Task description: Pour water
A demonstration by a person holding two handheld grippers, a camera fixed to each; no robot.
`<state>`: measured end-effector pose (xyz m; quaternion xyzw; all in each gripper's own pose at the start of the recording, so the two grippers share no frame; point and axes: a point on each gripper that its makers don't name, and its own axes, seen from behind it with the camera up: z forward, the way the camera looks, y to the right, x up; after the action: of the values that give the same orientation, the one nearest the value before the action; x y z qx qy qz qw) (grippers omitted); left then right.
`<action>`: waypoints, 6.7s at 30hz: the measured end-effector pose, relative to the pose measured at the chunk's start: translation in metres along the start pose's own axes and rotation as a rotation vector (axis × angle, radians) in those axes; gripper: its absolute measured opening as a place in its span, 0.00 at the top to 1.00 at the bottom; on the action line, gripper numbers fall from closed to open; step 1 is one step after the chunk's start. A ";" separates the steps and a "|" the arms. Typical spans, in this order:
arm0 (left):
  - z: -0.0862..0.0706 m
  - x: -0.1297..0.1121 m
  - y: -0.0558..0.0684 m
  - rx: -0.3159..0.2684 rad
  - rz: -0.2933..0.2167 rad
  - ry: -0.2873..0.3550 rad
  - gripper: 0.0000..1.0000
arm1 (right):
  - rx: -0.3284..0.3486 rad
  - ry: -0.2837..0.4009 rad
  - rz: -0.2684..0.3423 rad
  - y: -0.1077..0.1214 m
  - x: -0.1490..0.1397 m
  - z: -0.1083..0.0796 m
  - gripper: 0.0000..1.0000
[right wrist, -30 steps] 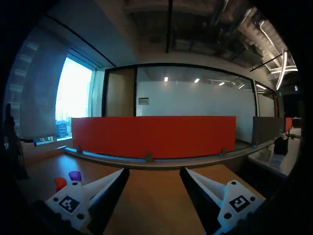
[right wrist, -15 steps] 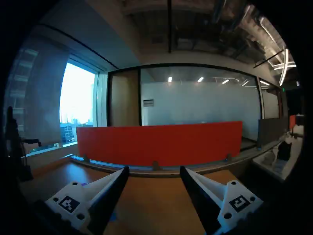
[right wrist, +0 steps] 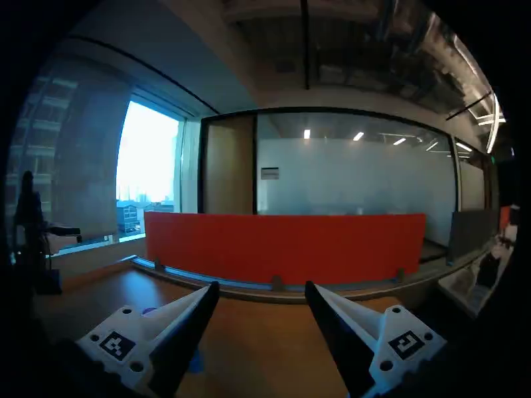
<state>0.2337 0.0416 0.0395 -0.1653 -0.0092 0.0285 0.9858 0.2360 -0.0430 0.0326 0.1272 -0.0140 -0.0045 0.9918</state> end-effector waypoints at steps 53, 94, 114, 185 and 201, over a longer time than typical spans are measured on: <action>-0.004 -0.072 0.145 -0.615 0.068 -0.163 0.01 | 0.508 -0.203 -0.192 -0.091 -0.037 0.014 0.00; -0.002 -0.244 0.217 -0.728 0.201 -0.432 0.00 | 0.490 -0.268 -0.258 -0.077 -0.066 0.018 0.00; 0.015 -0.269 0.235 -0.716 0.219 -0.471 0.00 | 0.474 -0.262 -0.263 -0.069 -0.070 0.017 0.00; 0.020 -0.212 0.243 -0.724 0.196 -0.375 0.11 | 0.465 -0.249 -0.265 -0.072 -0.064 0.018 0.00; 0.021 -0.130 0.220 -0.660 0.145 -0.202 0.11 | 0.480 -0.253 -0.245 -0.081 -0.076 0.027 0.00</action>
<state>0.0916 0.2487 -0.0141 -0.4714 -0.1035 0.1102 0.8688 0.1587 -0.1276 0.0363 0.3573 -0.1228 -0.1367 0.9157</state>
